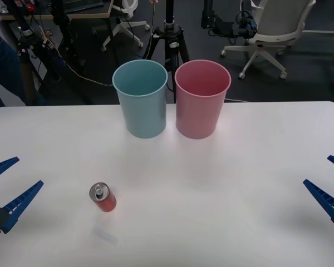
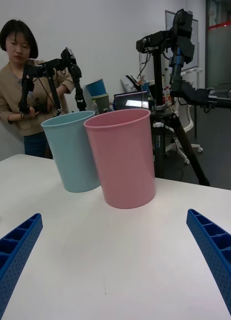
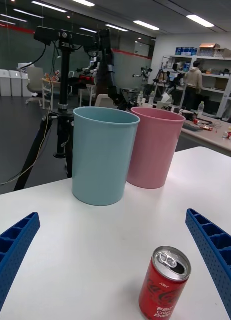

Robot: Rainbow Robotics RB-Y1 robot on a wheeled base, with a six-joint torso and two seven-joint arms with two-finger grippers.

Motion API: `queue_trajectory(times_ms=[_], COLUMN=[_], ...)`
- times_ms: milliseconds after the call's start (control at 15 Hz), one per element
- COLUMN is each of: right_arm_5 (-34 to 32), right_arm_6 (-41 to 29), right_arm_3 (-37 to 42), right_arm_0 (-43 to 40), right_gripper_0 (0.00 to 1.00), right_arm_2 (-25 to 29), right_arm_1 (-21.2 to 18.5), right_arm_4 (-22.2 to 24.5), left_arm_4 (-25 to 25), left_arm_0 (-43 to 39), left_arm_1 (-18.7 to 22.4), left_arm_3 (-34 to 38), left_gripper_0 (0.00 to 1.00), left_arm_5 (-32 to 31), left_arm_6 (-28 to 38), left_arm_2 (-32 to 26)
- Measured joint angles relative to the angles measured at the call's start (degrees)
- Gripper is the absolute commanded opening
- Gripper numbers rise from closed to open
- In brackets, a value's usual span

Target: Grasp the object on the table and drop it into the matching bin: aluminum can to the light blue bin, PET bottle to the pink bin.

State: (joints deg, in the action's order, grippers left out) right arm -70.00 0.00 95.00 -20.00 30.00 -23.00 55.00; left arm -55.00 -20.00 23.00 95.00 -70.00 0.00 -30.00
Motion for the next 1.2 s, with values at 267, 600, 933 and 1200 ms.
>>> queue_trajectory(times_ms=[267, 600, 933, 1200], right_arm_5=[0.0, 0.0, 0.0, 0.0], right_arm_6=[0.0, 0.0, 0.0, 0.0], right_arm_3=[0.0, 0.0, 0.0, 0.0], right_arm_0=[0.0, 0.0, 0.0, 0.0], right_gripper_0=[1.00, 1.00, 1.00, 1.00], right_arm_2=[0.0, 0.0, 0.0, 0.0], right_arm_1=[0.0, 0.0, 0.0, 0.0], right_arm_4=[0.0, 0.0, 0.0, 0.0], left_arm_4=[-1.2, -1.2, 0.4, 5.8], left_arm_0=[1.2, -0.6, -1.4, -4.7], left_arm_1=[0.3, 0.6, 1.8, 6.0], left_arm_3=[0.4, 0.3, -3.2, -5.5], left_gripper_0=[1.00, 1.00, 1.00, 1.00], left_arm_5=[-0.8, -1.2, -2.6, -1.1], left_arm_6=[0.1, -0.9, -10.5, -18.7], left_arm_2=[1.8, 2.0, 2.1, 7.5])
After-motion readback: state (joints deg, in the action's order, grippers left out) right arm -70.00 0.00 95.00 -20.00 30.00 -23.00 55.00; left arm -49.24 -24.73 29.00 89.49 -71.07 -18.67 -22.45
